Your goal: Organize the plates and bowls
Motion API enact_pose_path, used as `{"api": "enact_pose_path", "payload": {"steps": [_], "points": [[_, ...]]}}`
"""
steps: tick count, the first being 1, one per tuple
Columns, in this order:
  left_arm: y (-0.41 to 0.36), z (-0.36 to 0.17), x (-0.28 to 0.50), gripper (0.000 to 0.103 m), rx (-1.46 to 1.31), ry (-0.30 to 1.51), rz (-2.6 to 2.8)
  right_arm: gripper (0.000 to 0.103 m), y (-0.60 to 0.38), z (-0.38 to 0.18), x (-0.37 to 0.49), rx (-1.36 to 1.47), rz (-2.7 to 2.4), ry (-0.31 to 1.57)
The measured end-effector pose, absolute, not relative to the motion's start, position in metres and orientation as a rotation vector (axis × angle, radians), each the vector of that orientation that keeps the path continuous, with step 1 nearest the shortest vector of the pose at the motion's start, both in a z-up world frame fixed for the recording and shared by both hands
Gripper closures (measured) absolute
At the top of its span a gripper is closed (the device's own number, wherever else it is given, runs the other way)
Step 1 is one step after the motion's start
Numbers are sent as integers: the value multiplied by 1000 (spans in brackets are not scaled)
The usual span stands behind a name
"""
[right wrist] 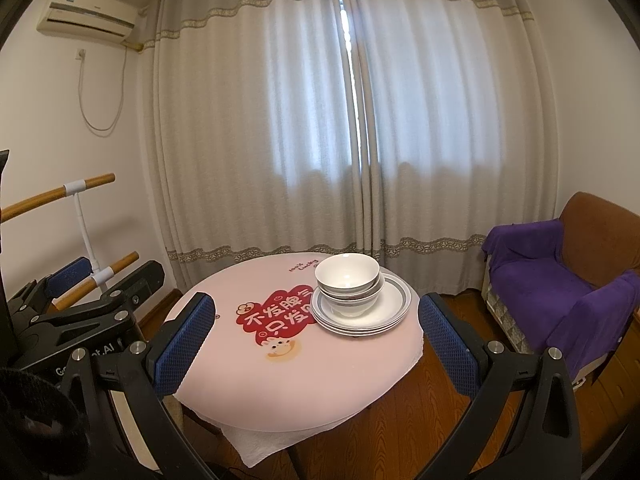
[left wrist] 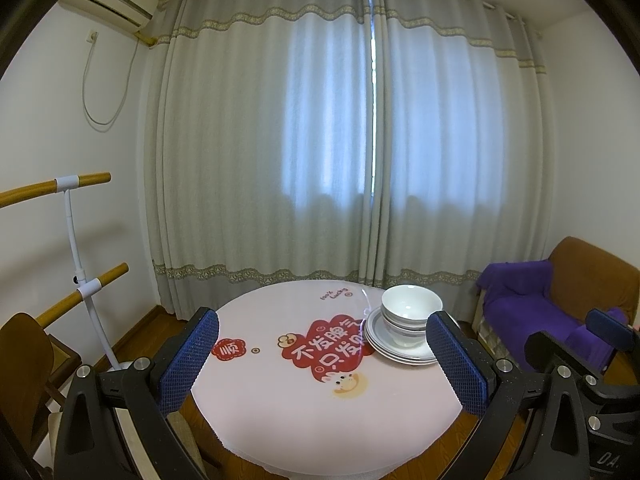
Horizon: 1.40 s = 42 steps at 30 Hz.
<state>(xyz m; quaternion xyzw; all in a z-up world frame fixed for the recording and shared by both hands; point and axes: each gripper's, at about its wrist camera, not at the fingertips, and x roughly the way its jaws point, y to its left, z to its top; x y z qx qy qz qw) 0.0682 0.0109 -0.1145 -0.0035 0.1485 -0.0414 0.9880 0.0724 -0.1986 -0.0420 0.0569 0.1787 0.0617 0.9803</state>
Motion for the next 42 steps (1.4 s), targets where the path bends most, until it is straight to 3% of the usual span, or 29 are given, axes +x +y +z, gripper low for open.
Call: {"api": "enact_pose_path", "payload": {"steps": [42], "points": [[10,-121,68,0,7,287,-81,0,-193,-45,67,120,120,369]]}}
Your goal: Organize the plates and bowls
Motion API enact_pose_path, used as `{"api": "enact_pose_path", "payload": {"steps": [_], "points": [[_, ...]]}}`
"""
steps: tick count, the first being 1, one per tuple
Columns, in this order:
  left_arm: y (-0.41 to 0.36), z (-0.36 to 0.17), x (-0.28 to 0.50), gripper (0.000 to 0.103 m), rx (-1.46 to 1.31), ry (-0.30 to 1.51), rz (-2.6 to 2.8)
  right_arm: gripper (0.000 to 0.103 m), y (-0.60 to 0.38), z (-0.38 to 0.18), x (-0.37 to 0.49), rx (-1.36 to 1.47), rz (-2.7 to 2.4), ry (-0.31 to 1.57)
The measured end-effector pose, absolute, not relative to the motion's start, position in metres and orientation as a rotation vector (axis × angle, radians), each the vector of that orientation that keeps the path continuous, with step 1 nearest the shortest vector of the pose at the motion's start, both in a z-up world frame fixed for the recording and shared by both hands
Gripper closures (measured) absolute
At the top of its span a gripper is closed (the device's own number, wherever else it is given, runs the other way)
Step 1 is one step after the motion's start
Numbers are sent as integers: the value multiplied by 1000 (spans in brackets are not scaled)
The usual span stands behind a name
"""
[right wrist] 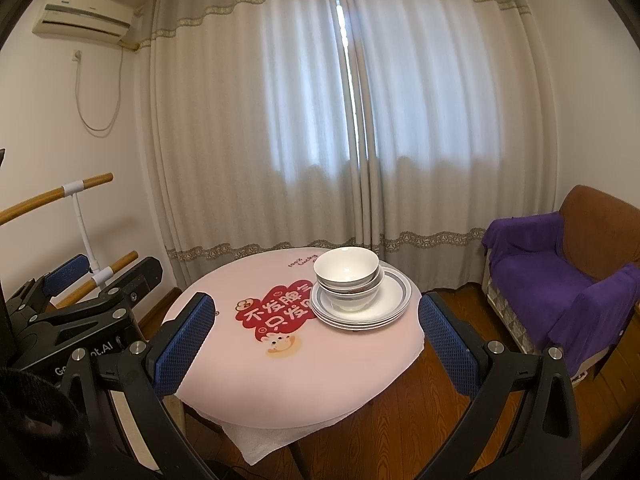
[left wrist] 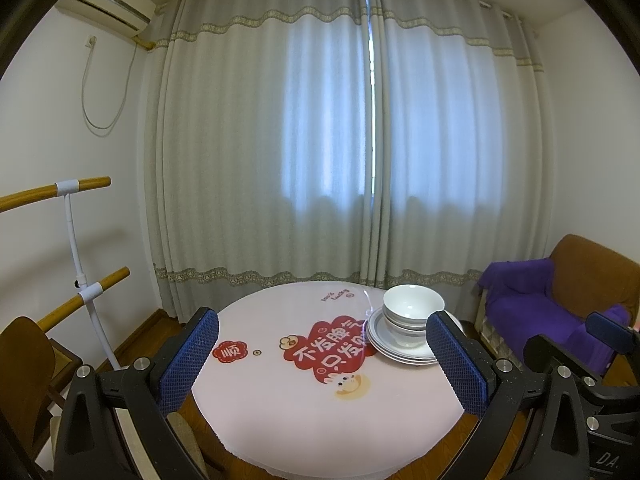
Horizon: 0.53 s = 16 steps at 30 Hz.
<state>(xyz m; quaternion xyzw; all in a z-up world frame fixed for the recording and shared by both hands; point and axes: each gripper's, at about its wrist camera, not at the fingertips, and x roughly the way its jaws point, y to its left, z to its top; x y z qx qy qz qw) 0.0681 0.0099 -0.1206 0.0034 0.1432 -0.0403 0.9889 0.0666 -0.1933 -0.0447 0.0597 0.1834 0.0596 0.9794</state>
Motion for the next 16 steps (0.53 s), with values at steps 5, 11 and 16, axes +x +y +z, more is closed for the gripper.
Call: {"api": "enact_pose_path", "payload": {"steps": [5,11,16], "points": [[10,-121,68,0,6,289,-82,0,-194,-45,67,121,120,369],[15,-122,71,0,-3,294,-80,0,-192,-44,66,120,121,370],[26,-123,75,0,-19,298,-72,0,-178,-51,67,116,134,381]]}}
